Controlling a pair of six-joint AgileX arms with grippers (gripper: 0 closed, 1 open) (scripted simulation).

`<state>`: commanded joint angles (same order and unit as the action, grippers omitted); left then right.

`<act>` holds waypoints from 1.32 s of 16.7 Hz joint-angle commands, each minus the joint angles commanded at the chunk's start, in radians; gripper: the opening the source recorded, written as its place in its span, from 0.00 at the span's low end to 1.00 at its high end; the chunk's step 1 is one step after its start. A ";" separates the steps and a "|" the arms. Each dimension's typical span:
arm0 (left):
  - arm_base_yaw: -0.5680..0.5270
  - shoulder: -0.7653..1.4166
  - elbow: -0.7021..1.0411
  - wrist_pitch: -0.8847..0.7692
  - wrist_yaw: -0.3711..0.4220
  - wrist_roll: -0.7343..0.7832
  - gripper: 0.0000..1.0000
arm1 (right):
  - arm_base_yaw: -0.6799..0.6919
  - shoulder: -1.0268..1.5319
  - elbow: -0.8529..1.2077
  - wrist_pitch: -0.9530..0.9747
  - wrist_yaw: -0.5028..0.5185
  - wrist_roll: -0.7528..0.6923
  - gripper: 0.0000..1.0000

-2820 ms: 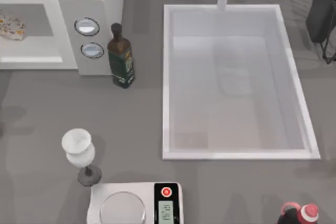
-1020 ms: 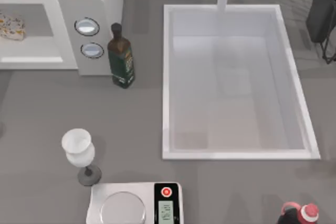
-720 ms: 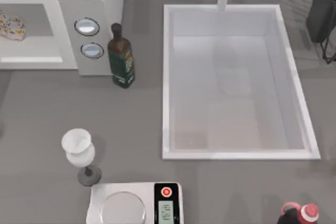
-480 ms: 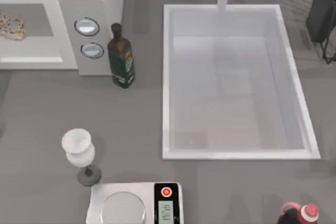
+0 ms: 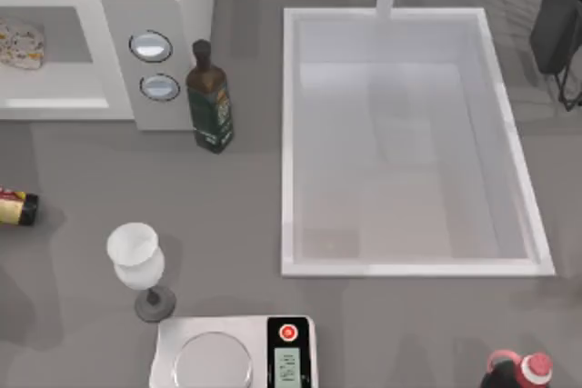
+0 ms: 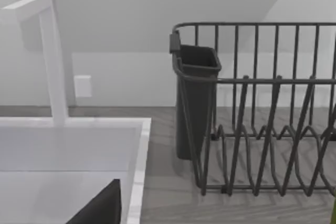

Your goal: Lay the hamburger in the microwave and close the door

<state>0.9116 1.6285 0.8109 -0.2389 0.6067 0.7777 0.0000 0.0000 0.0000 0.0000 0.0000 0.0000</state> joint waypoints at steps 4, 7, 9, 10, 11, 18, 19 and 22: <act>-0.032 -0.060 -0.062 0.039 -0.015 -0.037 0.00 | 0.000 0.000 0.000 0.000 0.000 0.000 1.00; -0.026 -0.056 -0.063 0.035 -0.011 -0.036 0.00 | 0.000 0.000 0.000 0.000 0.000 0.000 1.00; -0.043 -0.073 -0.079 0.042 -0.020 -0.051 0.00 | 0.000 0.000 0.000 0.000 0.000 0.000 1.00; -0.068 -0.097 -0.101 0.051 -0.033 -0.072 0.00 | 0.000 0.000 0.000 0.000 0.000 0.000 1.00; -0.103 -0.132 -0.132 0.063 -0.050 -0.100 0.00 | 0.000 0.000 0.000 0.000 0.000 0.000 1.00; -0.330 -0.369 -0.342 0.142 -0.190 -0.323 0.00 | 0.000 0.000 0.000 0.000 0.000 0.000 1.00; -0.332 -0.370 -0.343 0.143 -0.190 -0.324 0.00 | 0.000 0.000 0.000 0.000 0.000 0.000 1.00; -0.319 -0.363 -0.310 0.146 -0.216 -0.315 0.00 | 0.000 0.000 0.000 0.000 0.000 0.000 1.00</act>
<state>0.5928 1.2652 0.5006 -0.0926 0.3902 0.4624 0.0000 0.0000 0.0000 0.0000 0.0000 0.0000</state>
